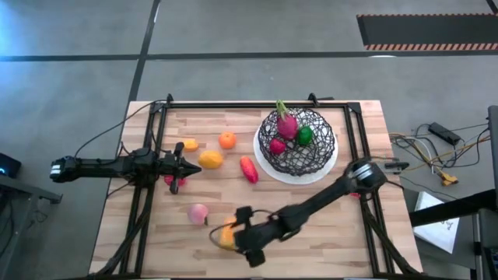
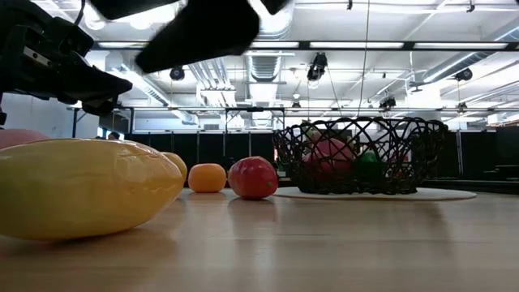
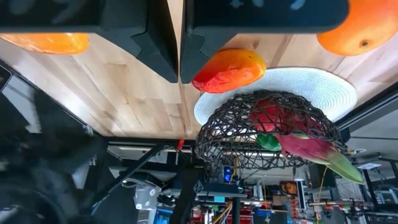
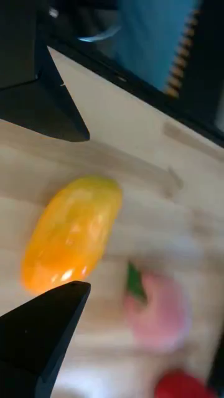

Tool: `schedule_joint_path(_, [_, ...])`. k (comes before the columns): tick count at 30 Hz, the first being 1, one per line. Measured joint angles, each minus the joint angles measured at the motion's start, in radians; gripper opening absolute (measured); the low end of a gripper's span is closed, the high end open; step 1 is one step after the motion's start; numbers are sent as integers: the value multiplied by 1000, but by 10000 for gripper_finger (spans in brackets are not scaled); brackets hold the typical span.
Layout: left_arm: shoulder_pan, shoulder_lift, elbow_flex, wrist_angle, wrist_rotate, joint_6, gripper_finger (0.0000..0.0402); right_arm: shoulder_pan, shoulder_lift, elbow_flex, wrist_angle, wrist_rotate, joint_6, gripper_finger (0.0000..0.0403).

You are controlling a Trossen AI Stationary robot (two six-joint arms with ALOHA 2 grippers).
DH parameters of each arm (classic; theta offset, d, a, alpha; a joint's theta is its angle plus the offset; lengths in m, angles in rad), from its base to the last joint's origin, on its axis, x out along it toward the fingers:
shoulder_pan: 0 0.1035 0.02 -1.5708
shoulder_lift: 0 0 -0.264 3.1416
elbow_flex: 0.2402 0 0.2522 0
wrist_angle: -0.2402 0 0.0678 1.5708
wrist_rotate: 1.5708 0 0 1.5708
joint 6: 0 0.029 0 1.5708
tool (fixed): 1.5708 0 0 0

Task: Build produce basket
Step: Put the bottom mango into the black basket

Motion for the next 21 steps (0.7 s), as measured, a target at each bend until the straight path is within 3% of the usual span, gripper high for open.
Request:
schedule_joint_path(11, [0,0,0,0,0,0,1,-31,367,664,-631,-31,-301,376])
schedule_joint_path(16, [0,0,0,0,0,0,1,-50,404,632,-558,-27,-414,376])
schedule_joint_path(21, [0,2,0,-1,0,0,1,-70,411,626,-546,-24,-366,366])
